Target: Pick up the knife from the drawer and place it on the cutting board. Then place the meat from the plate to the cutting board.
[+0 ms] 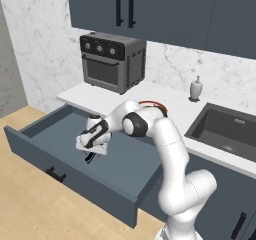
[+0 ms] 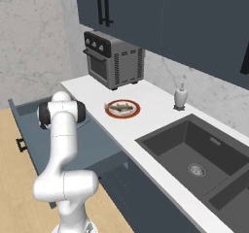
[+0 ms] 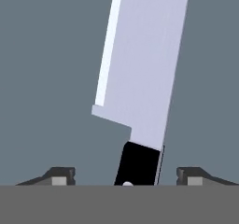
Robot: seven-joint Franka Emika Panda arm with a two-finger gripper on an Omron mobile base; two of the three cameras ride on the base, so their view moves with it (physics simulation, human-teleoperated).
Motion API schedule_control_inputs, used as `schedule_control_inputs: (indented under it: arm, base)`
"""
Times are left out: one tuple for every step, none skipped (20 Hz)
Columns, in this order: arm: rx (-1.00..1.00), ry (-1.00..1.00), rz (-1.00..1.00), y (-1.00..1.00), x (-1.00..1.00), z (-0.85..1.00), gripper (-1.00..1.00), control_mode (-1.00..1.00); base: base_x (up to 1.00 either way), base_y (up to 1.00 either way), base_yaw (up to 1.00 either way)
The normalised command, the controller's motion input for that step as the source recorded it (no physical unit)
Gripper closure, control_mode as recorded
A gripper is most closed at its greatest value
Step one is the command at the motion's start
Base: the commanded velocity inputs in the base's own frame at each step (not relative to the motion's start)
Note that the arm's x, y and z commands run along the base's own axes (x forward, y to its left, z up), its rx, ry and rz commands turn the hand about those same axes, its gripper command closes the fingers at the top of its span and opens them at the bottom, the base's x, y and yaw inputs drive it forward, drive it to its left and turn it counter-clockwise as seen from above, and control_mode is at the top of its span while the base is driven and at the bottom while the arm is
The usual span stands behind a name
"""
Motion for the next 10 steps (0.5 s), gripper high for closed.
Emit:
schedule_control_inputs:
  arm:
    - [0.0,0.08,0.0,0.0,-0.1,-0.06,1.0,-1.0]
    - [0.0,0.06,0.0,0.0,0.0,-0.11,1.0,-1.0]
    - [-0.01,0.09,0.0,0.0,0.0,-0.02,1.0,-1.0]
    - [-0.03,0.12,0.0,0.01,0.0,-0.16,1.0,-1.0]
    - [0.0,0.07,0.0,0.0,0.0,-0.14,1.0,-1.0]
    - [0.0,0.04,0.0,0.0,-0.09,-0.02,1.0,-1.0]
    - [0.0,0.04,0.0,0.0,-0.25,0.0,1.0,-1.0]
    - [-0.08,0.0,0.0,0.01,-0.4,0.1,1.0,-1.0]
    - [-0.08,0.0,0.0,0.0,-0.59,0.31,1.0,-1.0]
    - [-0.09,0.0,0.0,0.0,-0.59,0.49,1.0,-1.0]
  base:
    - [0.0,0.0,0.0]
    - [0.0,0.0,0.0]
    - [0.0,0.0,0.0]
    - [0.0,0.0,0.0]
    - [0.0,0.0,0.0]
    - [0.0,0.0,0.0]
    - [0.0,0.0,0.0]
    - [0.0,0.0,0.0]
    - [0.0,0.0,0.0]
    - [0.0,0.0,0.0]
